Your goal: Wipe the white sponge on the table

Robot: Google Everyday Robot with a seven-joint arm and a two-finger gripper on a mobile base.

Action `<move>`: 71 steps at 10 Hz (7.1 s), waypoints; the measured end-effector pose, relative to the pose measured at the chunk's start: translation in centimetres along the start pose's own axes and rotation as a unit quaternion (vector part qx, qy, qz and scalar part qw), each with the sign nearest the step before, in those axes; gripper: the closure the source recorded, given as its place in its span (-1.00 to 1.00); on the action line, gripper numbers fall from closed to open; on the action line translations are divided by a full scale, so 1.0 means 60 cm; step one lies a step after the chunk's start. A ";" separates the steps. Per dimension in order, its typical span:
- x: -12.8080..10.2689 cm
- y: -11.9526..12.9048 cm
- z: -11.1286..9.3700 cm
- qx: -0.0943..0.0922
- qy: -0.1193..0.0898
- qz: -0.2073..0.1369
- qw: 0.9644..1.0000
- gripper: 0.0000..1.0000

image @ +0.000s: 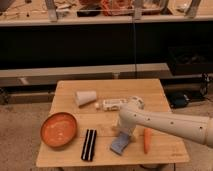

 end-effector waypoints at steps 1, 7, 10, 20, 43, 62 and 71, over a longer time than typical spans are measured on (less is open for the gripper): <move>-0.022 -0.004 -0.016 -0.005 -0.009 -0.012 1.000 -0.60; -0.108 0.010 -0.067 -0.050 -0.032 -0.052 0.997 -0.60; -0.108 0.011 -0.054 -0.063 -0.040 -0.051 0.996 -0.60; -0.110 0.002 -0.037 -0.037 -0.023 -0.063 0.997 0.61; 0.059 -0.058 -0.084 0.026 -0.027 -0.059 0.998 0.33; -0.162 0.031 -0.067 0.022 -0.015 -0.161 0.987 0.49; -0.063 0.110 -0.070 0.038 -0.025 -0.083 0.995 0.50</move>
